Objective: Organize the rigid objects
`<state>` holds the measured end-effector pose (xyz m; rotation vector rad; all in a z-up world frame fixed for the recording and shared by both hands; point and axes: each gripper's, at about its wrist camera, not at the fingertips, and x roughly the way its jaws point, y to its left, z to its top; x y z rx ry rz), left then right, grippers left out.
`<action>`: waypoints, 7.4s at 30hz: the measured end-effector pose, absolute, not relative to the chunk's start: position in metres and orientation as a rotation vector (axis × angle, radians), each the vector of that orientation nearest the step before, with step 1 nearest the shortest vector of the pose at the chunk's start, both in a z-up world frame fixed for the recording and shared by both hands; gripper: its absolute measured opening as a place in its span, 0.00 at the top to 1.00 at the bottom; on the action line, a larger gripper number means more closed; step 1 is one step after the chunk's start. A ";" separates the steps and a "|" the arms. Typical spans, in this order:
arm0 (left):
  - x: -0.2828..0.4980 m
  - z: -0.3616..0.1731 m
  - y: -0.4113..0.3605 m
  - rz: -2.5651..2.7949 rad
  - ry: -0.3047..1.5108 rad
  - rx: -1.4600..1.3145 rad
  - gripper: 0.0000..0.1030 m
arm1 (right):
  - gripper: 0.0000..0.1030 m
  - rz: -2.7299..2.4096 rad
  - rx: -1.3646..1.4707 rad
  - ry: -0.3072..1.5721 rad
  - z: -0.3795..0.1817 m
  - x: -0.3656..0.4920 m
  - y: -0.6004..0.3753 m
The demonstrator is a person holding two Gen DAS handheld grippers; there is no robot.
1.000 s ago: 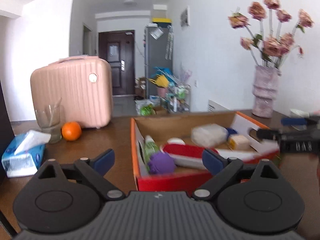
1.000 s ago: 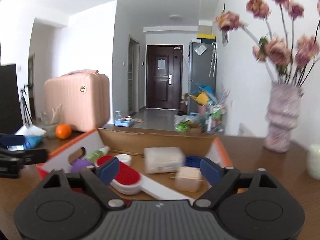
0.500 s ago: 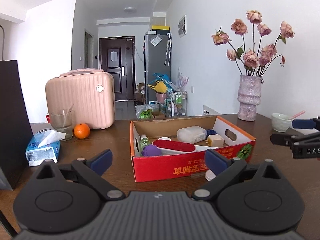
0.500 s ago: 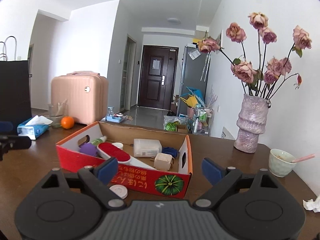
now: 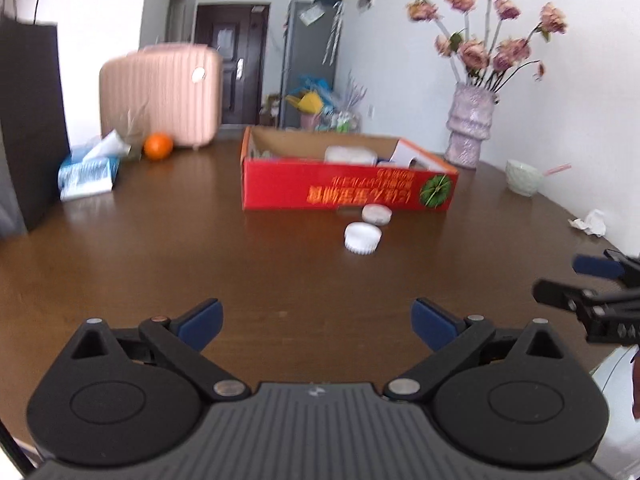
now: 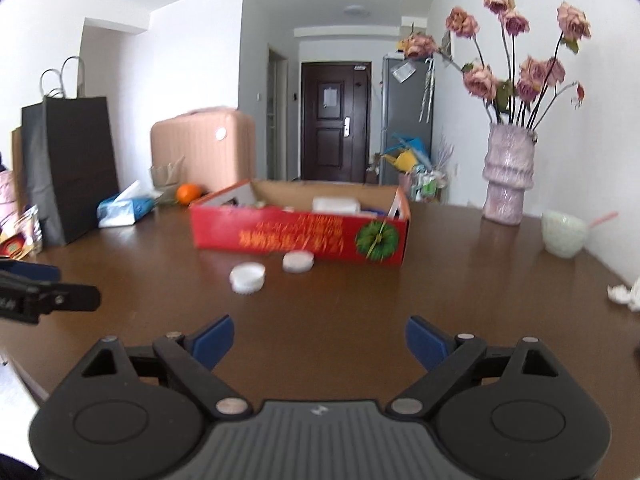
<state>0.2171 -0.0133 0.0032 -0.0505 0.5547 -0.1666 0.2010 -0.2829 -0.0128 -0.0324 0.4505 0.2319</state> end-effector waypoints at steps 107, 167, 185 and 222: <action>0.536 -0.006 -0.115 -0.347 0.685 -0.086 0.41 | 0.31 0.206 0.089 0.397 -0.004 0.523 -0.317; 0.114 0.050 -0.007 -0.076 0.200 -0.016 0.00 | 0.01 0.215 0.000 0.224 0.021 0.099 -0.268; 0.050 0.028 0.001 -0.101 0.215 0.004 0.00 | 0.00 0.230 0.037 0.191 0.014 0.034 -0.265; 0.049 0.023 -0.012 -0.146 0.214 0.060 0.00 | 0.00 0.216 0.012 0.221 0.005 0.041 -0.262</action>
